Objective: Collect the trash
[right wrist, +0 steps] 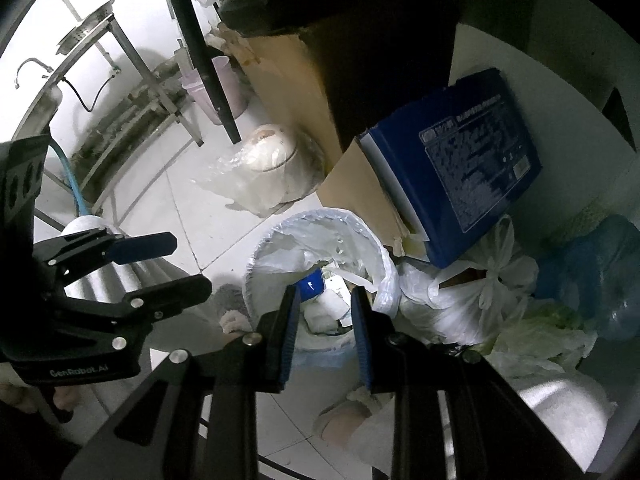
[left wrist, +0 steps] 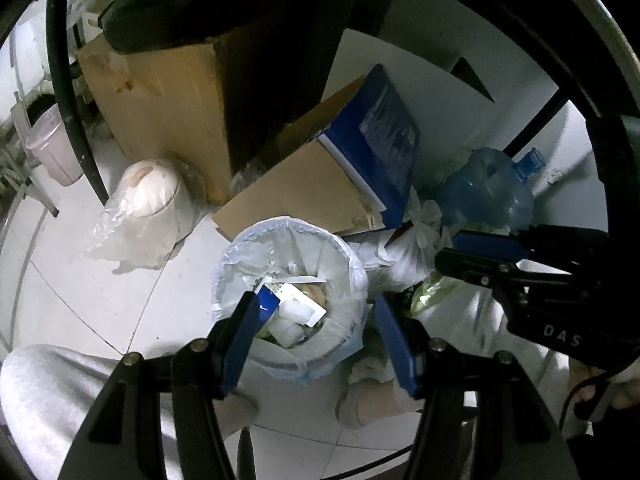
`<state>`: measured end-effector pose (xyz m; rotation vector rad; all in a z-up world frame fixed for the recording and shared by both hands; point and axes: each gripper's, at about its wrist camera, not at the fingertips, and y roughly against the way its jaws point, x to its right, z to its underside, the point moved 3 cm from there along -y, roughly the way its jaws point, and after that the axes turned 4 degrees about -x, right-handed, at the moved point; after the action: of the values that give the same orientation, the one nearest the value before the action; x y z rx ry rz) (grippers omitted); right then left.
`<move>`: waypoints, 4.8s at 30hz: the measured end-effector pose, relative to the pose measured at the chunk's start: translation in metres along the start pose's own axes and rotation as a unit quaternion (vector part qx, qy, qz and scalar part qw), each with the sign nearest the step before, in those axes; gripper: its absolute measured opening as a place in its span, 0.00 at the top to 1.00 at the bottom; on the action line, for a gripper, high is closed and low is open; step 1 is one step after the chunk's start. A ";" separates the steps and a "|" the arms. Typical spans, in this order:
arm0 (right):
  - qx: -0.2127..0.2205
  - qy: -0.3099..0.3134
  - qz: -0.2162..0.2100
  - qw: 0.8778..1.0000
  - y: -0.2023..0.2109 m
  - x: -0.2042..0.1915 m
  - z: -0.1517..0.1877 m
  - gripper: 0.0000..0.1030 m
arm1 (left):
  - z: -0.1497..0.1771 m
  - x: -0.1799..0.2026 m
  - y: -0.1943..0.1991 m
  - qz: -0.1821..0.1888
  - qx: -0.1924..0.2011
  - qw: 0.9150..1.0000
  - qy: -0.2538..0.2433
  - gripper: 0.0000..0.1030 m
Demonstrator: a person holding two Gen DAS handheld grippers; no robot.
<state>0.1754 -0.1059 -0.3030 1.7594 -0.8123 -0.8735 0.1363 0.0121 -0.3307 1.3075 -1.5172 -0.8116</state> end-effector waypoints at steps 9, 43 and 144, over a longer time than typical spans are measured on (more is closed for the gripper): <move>0.021 0.010 0.004 1.000 0.027 -0.007 0.008 0.75 | 0.006 0.009 0.029 -0.008 0.031 0.999 -0.007 0.41; 0.143 0.045 0.035 0.988 0.183 -0.049 0.017 0.52 | -0.002 0.036 0.178 -0.037 0.187 0.981 -0.033 0.34; 0.338 0.055 0.054 0.938 0.376 -0.060 0.006 0.14 | -0.007 0.086 0.342 -0.060 0.362 0.930 -0.023 0.00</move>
<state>0.0887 -0.1732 0.0619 2.2990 -1.2161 -0.4300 0.0244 0.0010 0.0041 1.9368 -1.8751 -0.3457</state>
